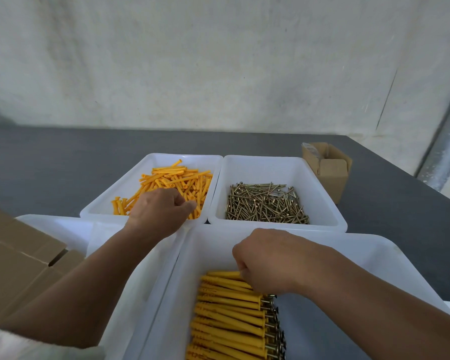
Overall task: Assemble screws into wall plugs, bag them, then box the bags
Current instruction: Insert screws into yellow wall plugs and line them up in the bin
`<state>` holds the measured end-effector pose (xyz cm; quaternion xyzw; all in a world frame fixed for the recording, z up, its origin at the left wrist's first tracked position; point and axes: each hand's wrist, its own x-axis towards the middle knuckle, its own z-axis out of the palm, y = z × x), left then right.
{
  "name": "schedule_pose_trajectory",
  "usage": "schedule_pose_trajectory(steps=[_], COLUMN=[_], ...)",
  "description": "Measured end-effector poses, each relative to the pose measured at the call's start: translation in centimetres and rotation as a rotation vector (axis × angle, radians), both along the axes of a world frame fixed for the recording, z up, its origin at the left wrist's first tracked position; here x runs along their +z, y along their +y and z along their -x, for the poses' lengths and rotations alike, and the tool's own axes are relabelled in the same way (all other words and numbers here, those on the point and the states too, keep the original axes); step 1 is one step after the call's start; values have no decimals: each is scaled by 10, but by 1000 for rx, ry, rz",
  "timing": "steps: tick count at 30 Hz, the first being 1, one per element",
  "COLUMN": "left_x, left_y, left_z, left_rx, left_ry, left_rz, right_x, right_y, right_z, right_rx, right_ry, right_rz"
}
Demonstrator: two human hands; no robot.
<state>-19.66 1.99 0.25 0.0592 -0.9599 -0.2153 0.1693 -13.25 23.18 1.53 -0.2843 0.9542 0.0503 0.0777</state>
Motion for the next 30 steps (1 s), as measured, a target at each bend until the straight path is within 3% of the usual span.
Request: schedule_pose_trajectory(steps=[11,18,24,27,30], left_x=[-9,-10,-9,-8,-8], left_y=[-8,-12,-10,-9,-9], left_z=[8,15,15,15,15], left_rx=[-41,-73,-93,-109,-138], left_ry=[-301,-392,-380,-391,-391], left_rz=[278,400,439,452,450], right_x=[-4,-1,20,21,16], right_y=[-4,-4,7,20,40], right_z=[-3,-2,9,27,44], right_rx=[38,73,66,-41,-201], right_ry=[20,41,266,396,387], right_rz=[-15,-18,270,379,386])
